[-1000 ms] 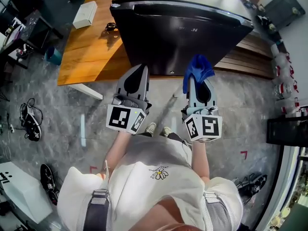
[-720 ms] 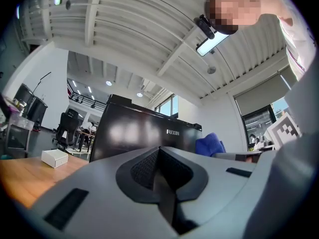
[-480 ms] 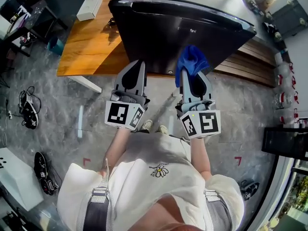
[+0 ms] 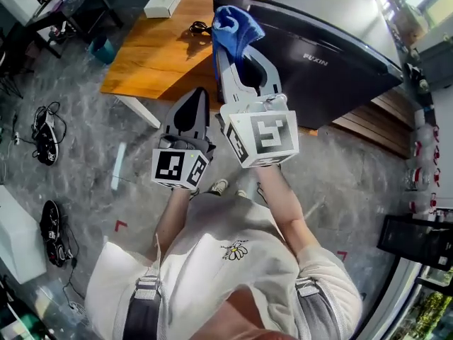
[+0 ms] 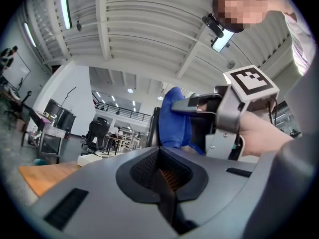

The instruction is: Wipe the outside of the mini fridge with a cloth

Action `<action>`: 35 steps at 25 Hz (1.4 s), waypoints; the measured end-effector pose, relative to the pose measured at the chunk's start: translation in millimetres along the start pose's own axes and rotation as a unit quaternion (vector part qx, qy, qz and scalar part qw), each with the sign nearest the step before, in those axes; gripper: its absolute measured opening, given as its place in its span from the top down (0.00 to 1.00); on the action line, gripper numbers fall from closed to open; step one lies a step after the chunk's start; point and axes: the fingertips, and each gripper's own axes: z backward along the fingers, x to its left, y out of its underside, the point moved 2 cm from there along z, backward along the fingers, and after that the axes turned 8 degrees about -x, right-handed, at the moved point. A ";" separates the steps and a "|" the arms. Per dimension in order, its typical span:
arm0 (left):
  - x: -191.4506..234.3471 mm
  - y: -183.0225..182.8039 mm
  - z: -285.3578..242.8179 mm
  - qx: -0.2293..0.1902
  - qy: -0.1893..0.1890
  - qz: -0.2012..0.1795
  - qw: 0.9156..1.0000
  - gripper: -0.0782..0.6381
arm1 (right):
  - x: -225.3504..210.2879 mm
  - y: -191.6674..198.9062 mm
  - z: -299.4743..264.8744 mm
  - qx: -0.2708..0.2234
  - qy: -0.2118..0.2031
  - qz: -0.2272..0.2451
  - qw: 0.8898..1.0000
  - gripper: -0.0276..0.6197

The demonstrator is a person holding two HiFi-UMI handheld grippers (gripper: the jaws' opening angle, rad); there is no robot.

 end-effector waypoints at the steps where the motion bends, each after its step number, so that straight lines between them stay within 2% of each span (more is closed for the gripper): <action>1: 5.9 -1.2 3.5 0.001 -0.007 0.000 1.000 0.88 | 3.2 1.7 -10.0 0.003 0.001 0.001 1.000 0.86; 8: 42.6 -5.2 19.0 0.005 -0.045 0.003 0.999 0.88 | 1.1 13.8 -49.5 0.022 0.025 0.022 0.999 0.86; 13: 47.9 -3.9 22.5 0.007 -0.048 0.007 0.999 0.88 | -5.2 17.3 -52.6 0.024 0.047 0.033 0.998 0.86; 17: 40.5 -4.0 12.2 0.006 -0.034 0.010 0.999 0.88 | -21.4 17.8 -50.4 0.026 0.066 0.027 0.997 0.86; 25: 10.7 6.3 -4.5 0.015 0.002 0.013 1.000 0.88 | -43.1 12.2 -25.2 0.021 0.081 0.046 0.995 0.86; 35: -37.5 26.2 -28.1 0.028 0.057 0.019 0.998 0.88 | -76.2 -11.8 14.5 0.005 0.103 0.055 0.993 0.86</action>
